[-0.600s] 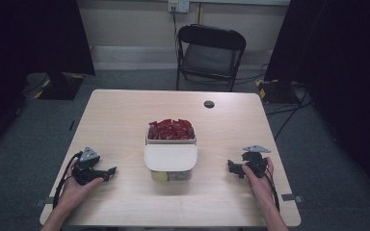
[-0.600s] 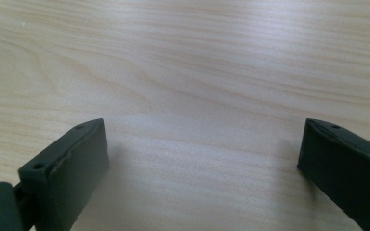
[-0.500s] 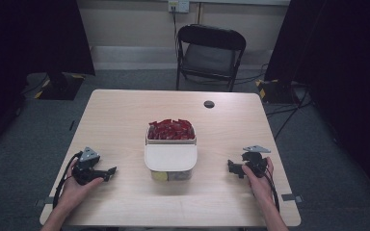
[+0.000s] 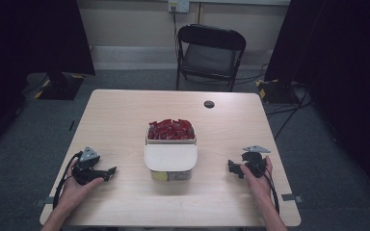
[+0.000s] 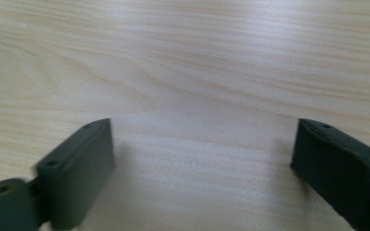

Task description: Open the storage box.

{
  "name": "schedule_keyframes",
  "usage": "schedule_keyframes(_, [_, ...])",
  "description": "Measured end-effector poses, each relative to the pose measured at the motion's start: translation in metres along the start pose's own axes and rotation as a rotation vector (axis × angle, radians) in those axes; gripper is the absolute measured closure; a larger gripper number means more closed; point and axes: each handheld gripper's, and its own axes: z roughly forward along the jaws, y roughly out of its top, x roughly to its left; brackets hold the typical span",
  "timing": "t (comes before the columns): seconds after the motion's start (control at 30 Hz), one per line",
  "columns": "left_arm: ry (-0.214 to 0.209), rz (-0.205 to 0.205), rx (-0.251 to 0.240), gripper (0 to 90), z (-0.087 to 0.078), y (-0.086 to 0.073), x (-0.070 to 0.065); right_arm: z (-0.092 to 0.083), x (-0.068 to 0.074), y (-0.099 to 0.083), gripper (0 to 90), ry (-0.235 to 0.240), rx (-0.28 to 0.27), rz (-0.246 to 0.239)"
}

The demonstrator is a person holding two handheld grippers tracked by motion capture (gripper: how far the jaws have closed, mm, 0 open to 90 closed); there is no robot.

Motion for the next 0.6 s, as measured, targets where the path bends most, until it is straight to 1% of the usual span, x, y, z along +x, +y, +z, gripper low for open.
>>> schedule_keyframes(0.03, [0.001,0.002,0.001,14.6,0.000,0.000,0.000,-0.001,0.000,0.001,18.3,0.009,-0.006,0.003])
schedule_keyframes(0.07, [0.001,-0.001,0.000,14.6,0.000,0.000,0.000,-0.002,0.000,0.001,12.3,0.014,-0.005,0.005])
schedule_keyframes(0.1, [0.001,-0.001,0.000,14.5,0.000,0.000,0.000,-0.002,0.001,0.002,12.0,0.018,-0.003,0.003])
schedule_keyframes(0.13, [0.000,-0.002,-0.001,14.6,0.000,0.000,0.000,-0.003,0.001,0.002,17.6,0.022,-0.004,0.001])
schedule_keyframes(0.17, [0.001,0.000,0.000,14.6,0.000,0.000,0.000,-0.004,0.002,0.002,17.9,0.024,-0.003,0.002])
schedule_keyframes(0.2, [0.000,0.000,0.001,14.6,0.000,0.000,0.000,-0.005,0.002,0.003,13.4,0.026,-0.004,0.006])
schedule_keyframes(0.27, [0.001,-0.001,-0.001,14.5,0.000,0.000,0.000,-0.009,0.003,0.004,16.6,0.040,-0.016,0.014])
schedule_keyframes(0.3, [0.001,-0.001,-0.001,14.5,0.000,0.000,0.000,-0.010,0.003,0.005,14.6,0.040,-0.024,0.013])
schedule_keyframes(0.43, [0.001,-0.002,-0.001,14.5,0.000,0.000,0.000,-0.015,0.006,0.006,14.9,0.050,-0.041,0.009])
schedule_keyframes(0.57, [0.000,-0.001,-0.001,14.5,0.000,0.000,0.000,-0.019,0.010,0.007,14.6,0.088,-0.055,0.004])
schedule_keyframes(0.6, [0.000,-0.005,-0.001,14.5,0.000,0.000,0.000,-0.019,0.010,0.007,14.6,0.088,-0.055,0.004])
